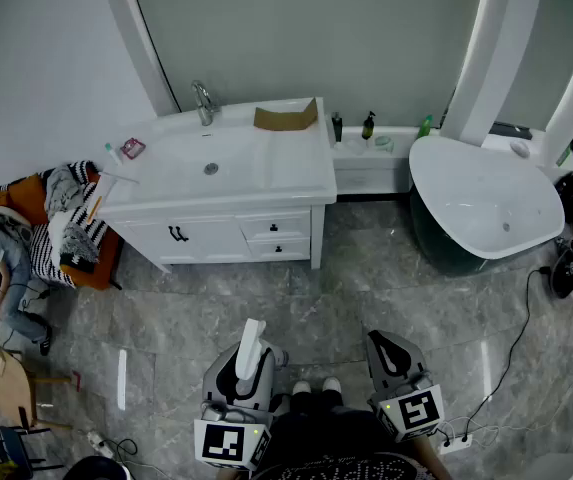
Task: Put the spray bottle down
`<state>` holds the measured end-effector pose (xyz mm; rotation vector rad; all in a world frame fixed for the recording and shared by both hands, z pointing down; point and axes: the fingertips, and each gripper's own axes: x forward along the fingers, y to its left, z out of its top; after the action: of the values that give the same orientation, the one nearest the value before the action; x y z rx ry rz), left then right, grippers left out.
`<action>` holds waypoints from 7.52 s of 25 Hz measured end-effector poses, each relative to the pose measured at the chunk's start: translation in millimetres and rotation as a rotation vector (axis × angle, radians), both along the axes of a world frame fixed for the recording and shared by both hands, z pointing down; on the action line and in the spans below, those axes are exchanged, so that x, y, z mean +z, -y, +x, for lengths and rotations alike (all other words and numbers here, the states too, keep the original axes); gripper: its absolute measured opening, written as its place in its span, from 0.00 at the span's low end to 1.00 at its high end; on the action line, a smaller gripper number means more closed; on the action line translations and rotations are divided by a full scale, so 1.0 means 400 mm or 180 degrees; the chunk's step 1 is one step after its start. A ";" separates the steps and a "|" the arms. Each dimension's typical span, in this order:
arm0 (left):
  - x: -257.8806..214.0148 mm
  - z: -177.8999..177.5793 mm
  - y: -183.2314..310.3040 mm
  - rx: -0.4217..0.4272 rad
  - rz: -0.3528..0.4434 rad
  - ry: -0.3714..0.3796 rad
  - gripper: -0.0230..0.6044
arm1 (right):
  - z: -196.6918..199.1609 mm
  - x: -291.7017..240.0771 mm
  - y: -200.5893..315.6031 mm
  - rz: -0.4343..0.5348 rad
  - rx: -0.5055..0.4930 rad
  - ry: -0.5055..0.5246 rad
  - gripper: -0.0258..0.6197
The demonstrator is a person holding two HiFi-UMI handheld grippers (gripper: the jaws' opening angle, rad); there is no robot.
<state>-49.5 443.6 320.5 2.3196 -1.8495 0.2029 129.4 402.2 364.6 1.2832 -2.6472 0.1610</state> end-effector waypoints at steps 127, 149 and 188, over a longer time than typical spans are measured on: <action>-0.075 -0.260 1.154 0.0234 0.0498 -0.0316 0.28 | -0.294 -0.035 1.154 0.0166 0.0165 0.0194 0.08; -0.018 -0.363 1.217 -0.0061 0.0197 -0.0312 0.28 | -0.335 0.049 1.230 -0.0241 0.0110 0.0114 0.08; 0.094 -0.182 1.672 0.0459 0.0242 -0.0333 0.28 | -0.234 0.043 1.532 -0.0111 -0.0220 0.0219 0.08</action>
<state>-122.3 -225.4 358.0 2.4654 -1.6710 0.0287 35.9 -210.6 381.8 1.1946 -2.7292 0.2440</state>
